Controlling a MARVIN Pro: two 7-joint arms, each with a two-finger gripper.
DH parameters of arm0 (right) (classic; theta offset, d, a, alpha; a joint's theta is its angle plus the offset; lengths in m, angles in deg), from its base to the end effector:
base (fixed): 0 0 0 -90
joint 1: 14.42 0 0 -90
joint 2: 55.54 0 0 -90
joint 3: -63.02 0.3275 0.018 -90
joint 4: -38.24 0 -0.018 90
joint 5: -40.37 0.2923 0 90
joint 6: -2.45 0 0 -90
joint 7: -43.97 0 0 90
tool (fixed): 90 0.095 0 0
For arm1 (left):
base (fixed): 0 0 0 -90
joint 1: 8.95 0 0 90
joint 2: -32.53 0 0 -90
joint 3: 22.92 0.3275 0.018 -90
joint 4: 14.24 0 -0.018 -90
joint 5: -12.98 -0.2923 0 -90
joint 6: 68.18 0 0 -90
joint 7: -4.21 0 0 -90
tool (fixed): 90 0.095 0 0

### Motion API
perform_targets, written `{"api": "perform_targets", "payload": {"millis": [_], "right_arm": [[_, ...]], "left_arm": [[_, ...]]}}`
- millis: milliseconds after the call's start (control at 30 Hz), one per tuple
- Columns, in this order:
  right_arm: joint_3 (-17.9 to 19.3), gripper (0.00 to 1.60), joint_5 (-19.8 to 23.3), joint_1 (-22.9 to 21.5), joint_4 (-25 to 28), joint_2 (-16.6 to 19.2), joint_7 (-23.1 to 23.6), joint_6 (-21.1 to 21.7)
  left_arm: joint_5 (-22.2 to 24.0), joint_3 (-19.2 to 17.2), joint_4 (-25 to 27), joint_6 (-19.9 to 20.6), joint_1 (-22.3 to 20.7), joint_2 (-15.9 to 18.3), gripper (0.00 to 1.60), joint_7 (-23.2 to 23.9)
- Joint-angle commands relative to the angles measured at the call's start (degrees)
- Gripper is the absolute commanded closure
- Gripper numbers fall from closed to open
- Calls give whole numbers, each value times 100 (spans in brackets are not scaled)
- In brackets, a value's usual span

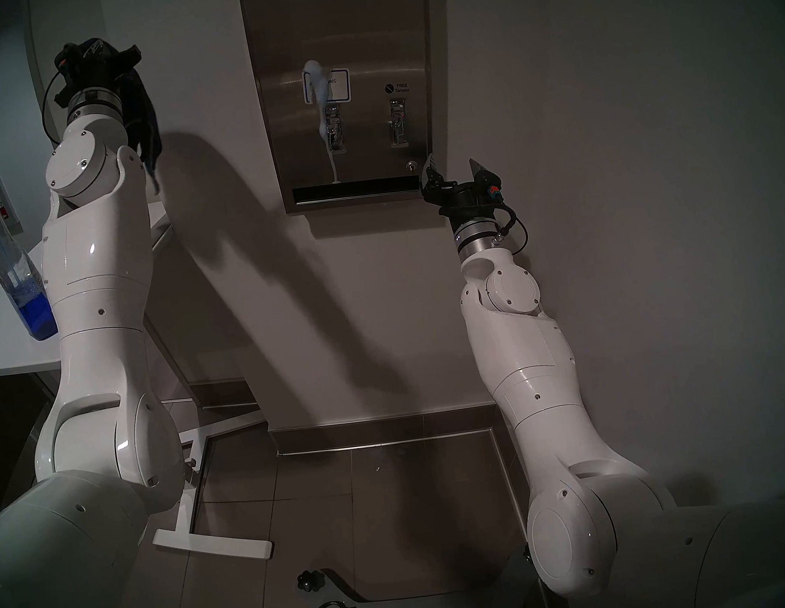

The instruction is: Pick up the cloth and wipe the surface

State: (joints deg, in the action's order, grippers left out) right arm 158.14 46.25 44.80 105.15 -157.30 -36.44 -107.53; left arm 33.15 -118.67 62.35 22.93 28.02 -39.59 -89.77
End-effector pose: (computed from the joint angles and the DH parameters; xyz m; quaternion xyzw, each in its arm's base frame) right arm 0.5548 0.0737 -0.2015 -0.5043 0.0562 -0.8496 0.1438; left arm 0.5553 0.1771 0.0663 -0.4120 -0.1203 -0.9030 0.0161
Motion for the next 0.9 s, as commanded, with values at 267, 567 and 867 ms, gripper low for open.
{"api": "perform_targets", "payload": {"millis": [267,567,867], "right_arm": [[5,0,13,-201,184,10,6,-51],[5,0,12,-200,176,10,6,-51],[6,0,11,-202,175,10,6,-52]], "left_arm": [[1643,-125,801,934,211,608,160,1341],[2622,-321,951,1636,385,950,160,2371],[3748,-480,907,2514,518,1159,160,3118]]}}
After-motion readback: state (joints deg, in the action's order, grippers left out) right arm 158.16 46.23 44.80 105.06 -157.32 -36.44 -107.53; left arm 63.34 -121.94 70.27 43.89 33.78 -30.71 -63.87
